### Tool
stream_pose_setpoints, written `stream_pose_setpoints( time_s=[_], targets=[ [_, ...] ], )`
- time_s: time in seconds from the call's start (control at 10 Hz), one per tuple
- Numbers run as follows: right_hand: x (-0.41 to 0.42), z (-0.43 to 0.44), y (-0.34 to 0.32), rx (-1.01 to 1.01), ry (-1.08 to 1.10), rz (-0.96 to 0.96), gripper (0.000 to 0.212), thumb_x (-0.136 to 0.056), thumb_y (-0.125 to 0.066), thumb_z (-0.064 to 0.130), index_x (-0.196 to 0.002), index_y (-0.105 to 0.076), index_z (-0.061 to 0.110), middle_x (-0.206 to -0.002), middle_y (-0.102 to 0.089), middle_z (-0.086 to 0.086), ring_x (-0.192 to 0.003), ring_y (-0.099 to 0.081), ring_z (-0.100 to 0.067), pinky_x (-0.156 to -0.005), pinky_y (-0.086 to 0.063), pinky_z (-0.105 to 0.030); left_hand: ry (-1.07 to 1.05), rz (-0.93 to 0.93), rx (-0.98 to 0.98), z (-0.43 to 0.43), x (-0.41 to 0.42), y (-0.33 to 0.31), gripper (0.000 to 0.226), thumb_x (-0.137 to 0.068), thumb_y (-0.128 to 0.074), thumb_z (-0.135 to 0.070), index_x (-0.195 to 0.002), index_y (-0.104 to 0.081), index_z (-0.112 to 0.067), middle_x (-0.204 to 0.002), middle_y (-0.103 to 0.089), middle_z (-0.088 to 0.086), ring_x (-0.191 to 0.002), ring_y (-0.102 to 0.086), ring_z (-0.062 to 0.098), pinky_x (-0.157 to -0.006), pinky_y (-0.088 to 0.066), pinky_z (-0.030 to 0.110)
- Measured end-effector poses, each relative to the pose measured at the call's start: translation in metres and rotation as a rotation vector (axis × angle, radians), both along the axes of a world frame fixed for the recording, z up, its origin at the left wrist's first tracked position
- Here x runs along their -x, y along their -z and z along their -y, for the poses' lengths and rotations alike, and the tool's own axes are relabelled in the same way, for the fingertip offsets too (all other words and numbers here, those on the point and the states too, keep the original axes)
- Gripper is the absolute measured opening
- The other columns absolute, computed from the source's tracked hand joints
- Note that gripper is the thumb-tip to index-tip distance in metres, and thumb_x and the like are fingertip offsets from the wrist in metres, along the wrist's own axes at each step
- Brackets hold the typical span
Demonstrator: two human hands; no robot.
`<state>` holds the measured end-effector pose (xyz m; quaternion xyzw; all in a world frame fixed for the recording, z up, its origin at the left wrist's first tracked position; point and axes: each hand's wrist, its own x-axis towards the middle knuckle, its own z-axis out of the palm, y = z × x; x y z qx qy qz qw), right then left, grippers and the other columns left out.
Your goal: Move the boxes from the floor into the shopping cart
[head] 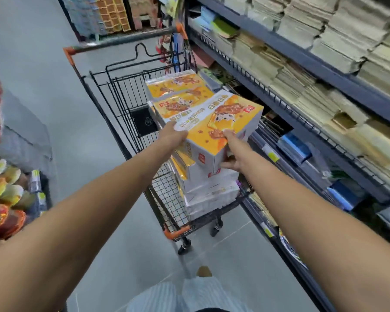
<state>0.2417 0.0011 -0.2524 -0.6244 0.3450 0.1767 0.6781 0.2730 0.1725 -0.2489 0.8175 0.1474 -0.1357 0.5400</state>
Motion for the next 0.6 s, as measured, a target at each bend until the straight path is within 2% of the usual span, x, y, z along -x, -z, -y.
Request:
stream_pose_setpoints(
  time_s=[0.1,0.2,0.3,0.4,0.5,0.6],
  targets=[
    [-0.005,-0.009,0.000,-0.038,0.012,0.000,0.066,-0.091,-0.057,0.052,-0.140,-0.038,0.013,-0.150,-0.034,-0.007,-0.133,-0.043,-0.035,-0.071,-0.060,-0.040,0.044,-0.005,-0.058,-0.005,-0.016,-0.006,0.065,-0.097,-0.050,-0.022,-0.152,-0.016,-0.012,-0.156,-0.024,0.011,-0.135,-0.037,0.030,-0.101,-0.037,0.036],
    [-0.008,-0.021,0.004,-0.040,0.003,0.002,0.064,-0.091,-0.051,0.058,-0.138,-0.044,0.014,-0.149,-0.036,-0.009,-0.130,-0.044,-0.033,-0.054,-0.059,-0.034,0.053,-0.096,-0.103,-0.011,-0.029,-0.009,0.068,-0.096,-0.052,-0.029,-0.149,-0.018,-0.004,-0.149,-0.035,0.018,-0.132,-0.042,0.035,-0.105,-0.040,0.044],
    [-0.002,-0.030,0.001,-0.027,0.055,0.009,0.070,-0.090,-0.053,0.060,-0.143,-0.041,0.015,-0.149,-0.036,-0.007,-0.131,-0.044,-0.033,-0.060,-0.061,-0.035,0.051,-0.120,-0.163,-0.014,-0.029,-0.012,0.067,-0.097,-0.048,-0.035,-0.147,-0.022,0.002,-0.125,-0.052,0.015,-0.112,-0.056,0.029,-0.086,-0.046,0.038],
    [0.008,-0.034,-0.006,-0.056,0.100,0.024,0.066,-0.090,-0.056,0.055,-0.140,-0.042,0.014,-0.133,-0.043,-0.004,-0.127,-0.049,-0.033,-0.075,-0.060,-0.038,0.089,-0.020,-0.208,-0.014,-0.026,-0.012,0.068,-0.097,-0.050,-0.032,-0.149,-0.019,-0.002,-0.136,-0.042,0.015,-0.125,-0.045,0.030,-0.096,-0.040,0.040],
    [0.026,-0.038,-0.019,0.054,0.082,0.046,0.047,-0.093,-0.057,0.046,-0.124,-0.053,0.011,-0.113,-0.058,-0.011,-0.109,-0.063,-0.030,-0.066,-0.055,-0.031,0.250,0.264,-0.274,-0.015,-0.013,-0.016,0.063,-0.093,-0.056,-0.032,-0.147,-0.029,-0.010,-0.152,-0.029,0.009,-0.142,-0.023,0.026,-0.112,-0.025,0.041],
    [0.036,-0.037,-0.034,0.158,0.096,0.113,0.023,-0.092,-0.060,0.034,-0.105,-0.059,0.015,-0.118,-0.066,-0.010,-0.091,-0.063,-0.023,-0.070,-0.049,-0.031,0.384,0.357,-0.222,-0.006,-0.003,-0.022,0.053,-0.094,-0.052,-0.036,-0.141,-0.041,-0.013,-0.147,-0.040,0.003,-0.131,-0.041,0.020,-0.099,-0.037,0.033]
  ],
)
